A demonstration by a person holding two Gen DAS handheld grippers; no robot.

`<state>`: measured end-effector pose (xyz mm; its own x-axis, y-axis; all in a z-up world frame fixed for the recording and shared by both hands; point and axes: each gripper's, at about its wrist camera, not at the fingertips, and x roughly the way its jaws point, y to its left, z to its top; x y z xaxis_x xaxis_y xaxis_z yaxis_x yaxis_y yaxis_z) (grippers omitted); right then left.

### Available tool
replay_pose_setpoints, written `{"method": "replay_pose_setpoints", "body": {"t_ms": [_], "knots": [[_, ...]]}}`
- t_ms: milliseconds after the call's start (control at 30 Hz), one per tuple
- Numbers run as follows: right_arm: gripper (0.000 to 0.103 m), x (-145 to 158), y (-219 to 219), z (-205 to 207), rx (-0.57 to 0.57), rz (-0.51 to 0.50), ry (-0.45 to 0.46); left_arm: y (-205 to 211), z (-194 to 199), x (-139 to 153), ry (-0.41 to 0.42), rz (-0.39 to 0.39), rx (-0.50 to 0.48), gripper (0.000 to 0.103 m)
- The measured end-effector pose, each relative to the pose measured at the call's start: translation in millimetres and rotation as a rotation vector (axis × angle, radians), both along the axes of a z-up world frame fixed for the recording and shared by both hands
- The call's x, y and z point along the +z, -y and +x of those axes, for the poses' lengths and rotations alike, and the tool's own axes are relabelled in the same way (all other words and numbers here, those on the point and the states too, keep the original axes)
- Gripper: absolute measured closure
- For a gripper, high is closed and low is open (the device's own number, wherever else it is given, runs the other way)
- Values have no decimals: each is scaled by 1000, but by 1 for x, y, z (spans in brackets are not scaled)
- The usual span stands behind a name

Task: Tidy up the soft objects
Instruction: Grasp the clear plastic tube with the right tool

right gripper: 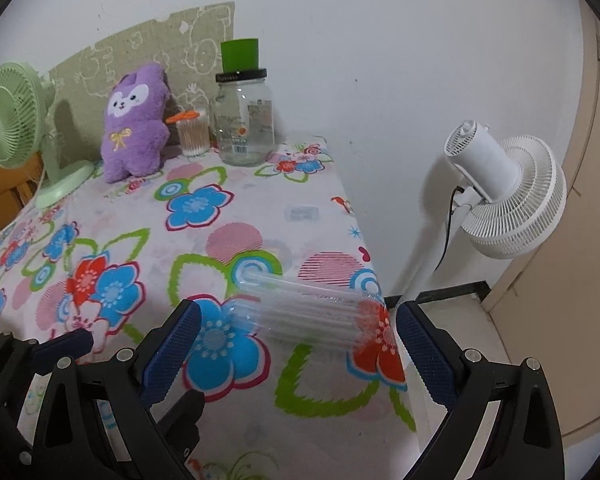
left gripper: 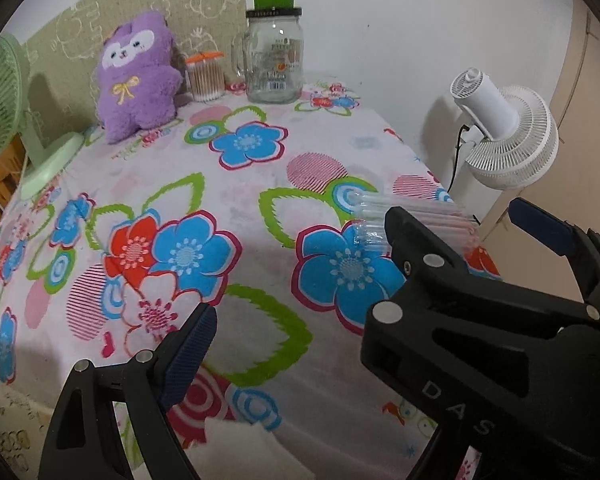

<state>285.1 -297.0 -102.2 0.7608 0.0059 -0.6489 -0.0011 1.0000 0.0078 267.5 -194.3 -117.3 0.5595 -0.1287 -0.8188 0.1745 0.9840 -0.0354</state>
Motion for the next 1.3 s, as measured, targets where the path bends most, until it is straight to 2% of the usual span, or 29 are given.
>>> {"method": "replay_pose_setpoints", "body": {"t_ms": [200, 233, 567, 633, 733, 767, 800, 867, 900, 1000, 1067, 1133, 1200, 1300], "knots": [[4, -12, -4, 15, 5, -26, -30, -4, 10, -14, -33, -8, 20, 12], [4, -14, -5, 17, 7, -31, -33, -4, 10, -14, -14, -3, 26, 12], [4, -37, -6, 41, 59, 10, -196, -5, 10, -16, 2, 10, 26, 12], [11, -37, -6, 40, 56, 10, -194, -5, 10, -16, 2, 12, 26, 12], [27, -36, -5, 39, 43, 4, -182, -5, 10, -16, 3, 15, 26, 12], [40, -35, -5, 38, 35, -2, -177, -5, 10, -16, 3, 16, 26, 12], [46, -34, -4, 37, 24, -9, -169, -5, 10, -15, 3, 17, 28, 12], [49, -34, -3, 37, 23, -6, -166, -5, 10, -15, 5, 17, 26, 12], [57, -34, -3, 37, 24, -8, -164, -6, 10, -15, 5, 18, 25, 12], [63, -33, -6, 35, 43, -20, -160, -5, 10, -15, 1, 18, 22, 12], [72, -33, -8, 32, 57, -26, -157, -4, 8, -15, 0, 26, 12, 12], [76, -32, -9, 29, 74, -12, -152, -3, 7, -15, -2, 37, -1, 12], [88, -31, -10, 26, 88, -5, -150, -2, 5, -14, -9, 44, -11, 12], [92, -28, -12, 22, 111, 10, -151, 0, 4, -14, -13, 51, -27, 12]]}}
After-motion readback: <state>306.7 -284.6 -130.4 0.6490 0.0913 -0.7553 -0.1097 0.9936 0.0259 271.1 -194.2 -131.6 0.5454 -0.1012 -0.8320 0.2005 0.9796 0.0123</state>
